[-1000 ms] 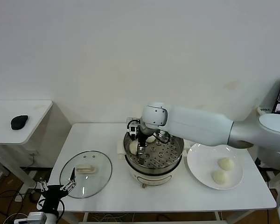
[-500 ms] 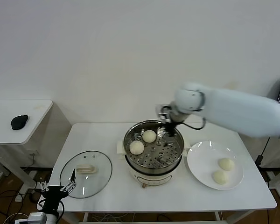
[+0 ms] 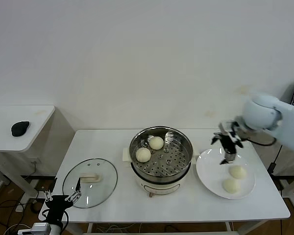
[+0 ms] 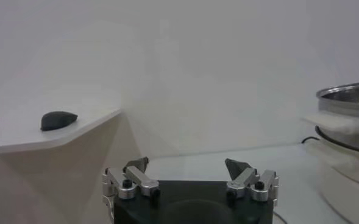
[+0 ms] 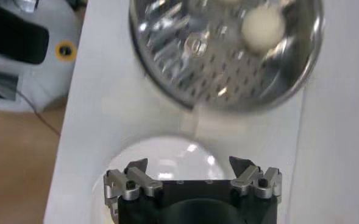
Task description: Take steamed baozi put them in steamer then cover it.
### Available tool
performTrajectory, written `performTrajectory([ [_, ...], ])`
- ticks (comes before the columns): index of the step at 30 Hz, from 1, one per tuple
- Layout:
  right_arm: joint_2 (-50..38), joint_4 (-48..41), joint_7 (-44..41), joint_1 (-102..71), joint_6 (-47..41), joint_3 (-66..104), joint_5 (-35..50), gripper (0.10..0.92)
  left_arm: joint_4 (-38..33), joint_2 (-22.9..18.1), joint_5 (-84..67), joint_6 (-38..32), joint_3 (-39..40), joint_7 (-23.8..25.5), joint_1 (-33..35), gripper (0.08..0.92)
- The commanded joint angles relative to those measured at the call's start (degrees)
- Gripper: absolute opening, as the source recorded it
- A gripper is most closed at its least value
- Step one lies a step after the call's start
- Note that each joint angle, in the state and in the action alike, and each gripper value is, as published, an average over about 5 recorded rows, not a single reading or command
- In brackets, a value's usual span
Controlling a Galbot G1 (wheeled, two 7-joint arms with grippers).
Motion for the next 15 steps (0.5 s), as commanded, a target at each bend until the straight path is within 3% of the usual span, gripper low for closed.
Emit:
performTrajectory([
  [1, -9.5, -0.1, -0.6, -25.1, 5.4, 18.5, -9.9, 0.823, 0.2, 0.2, 0.1, 0.0, -0.2, 0.0, 0.0, 0.823],
  [8, -6.2, -4.6, 2.0, -38.9, 6.3, 30.0, -13.1, 0.823, 0.3, 0.2, 0.3, 0.1, -0.4, 0.1, -0.1, 0.823],
  [15, -0.1, -9.4, 3.8, -42.1, 6.6, 31.8, -14.9, 0.823, 0.3, -0.1, 0.9, 0.1, -0.8, 0.1, 0.1, 0.823],
])
